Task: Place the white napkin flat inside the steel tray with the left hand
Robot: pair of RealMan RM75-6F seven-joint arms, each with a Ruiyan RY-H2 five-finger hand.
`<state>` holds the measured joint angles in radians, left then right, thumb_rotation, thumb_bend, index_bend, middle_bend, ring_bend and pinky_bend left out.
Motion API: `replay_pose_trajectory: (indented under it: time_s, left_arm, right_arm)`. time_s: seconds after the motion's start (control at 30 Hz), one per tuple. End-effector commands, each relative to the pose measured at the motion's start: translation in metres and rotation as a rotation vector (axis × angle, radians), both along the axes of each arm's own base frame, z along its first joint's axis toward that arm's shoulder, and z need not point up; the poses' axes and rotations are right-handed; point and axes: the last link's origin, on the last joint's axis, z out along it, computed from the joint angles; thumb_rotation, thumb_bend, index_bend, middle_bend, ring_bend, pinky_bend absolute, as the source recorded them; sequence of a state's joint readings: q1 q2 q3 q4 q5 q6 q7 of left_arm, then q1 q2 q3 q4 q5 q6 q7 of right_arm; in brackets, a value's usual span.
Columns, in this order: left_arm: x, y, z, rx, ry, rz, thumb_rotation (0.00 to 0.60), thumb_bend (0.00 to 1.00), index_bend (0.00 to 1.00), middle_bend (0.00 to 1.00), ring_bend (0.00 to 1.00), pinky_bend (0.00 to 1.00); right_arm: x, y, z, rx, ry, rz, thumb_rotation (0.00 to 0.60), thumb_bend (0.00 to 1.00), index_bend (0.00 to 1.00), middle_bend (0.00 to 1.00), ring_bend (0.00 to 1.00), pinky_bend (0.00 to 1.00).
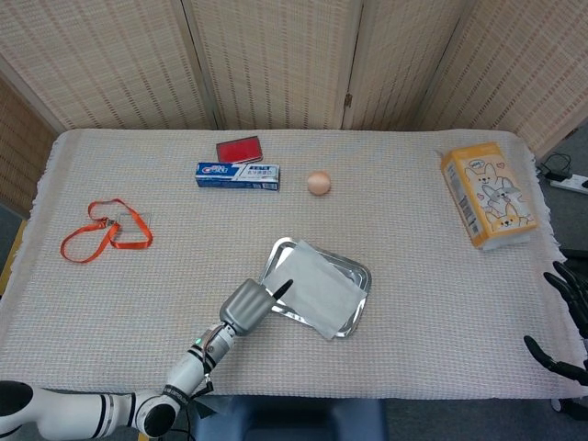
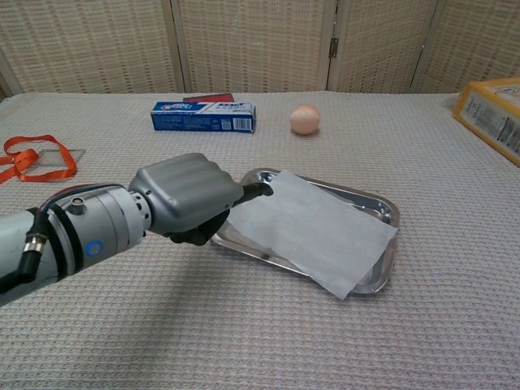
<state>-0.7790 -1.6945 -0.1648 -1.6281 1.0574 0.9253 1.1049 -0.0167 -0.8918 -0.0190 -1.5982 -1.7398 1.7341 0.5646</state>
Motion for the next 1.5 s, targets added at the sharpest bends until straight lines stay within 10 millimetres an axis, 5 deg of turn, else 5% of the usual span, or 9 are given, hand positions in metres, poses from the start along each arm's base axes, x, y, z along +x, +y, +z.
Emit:
replay_pose_trajectory:
  time_s: [0.03, 0.9, 1.5]
  left_arm:
    - [-0.001, 0.008, -0.005, 0.008, 0.063, -0.019, 0.600, 1.00, 0.07, 1.00, 1.00, 1.00]
    - [-0.009, 0.019, -0.039, 0.010, 0.199, -0.057, 0.600, 1.00, 0.18, 1.00, 1.00, 1.00]
    - [-0.011, -0.001, -0.032, 0.011, 0.216, -0.071, 0.600, 1.00, 0.31, 1.00, 1.00, 1.00]
  right_arm:
    - [0.000, -0.001, 0.000, 0.000, 0.001, -0.002, 0.600, 0.38, 0.00, 0.00, 0.00, 0.00]
    - [-0.001, -0.003, 0.000, -0.006, 0.001, -0.006, 0.600, 0.38, 0.00, 0.00, 0.00, 0.00]
    - [0.001, 0.000, 0.000, -0.008, 0.000, 0.003, 0.600, 0.38, 0.00, 0.00, 0.00, 0.00]
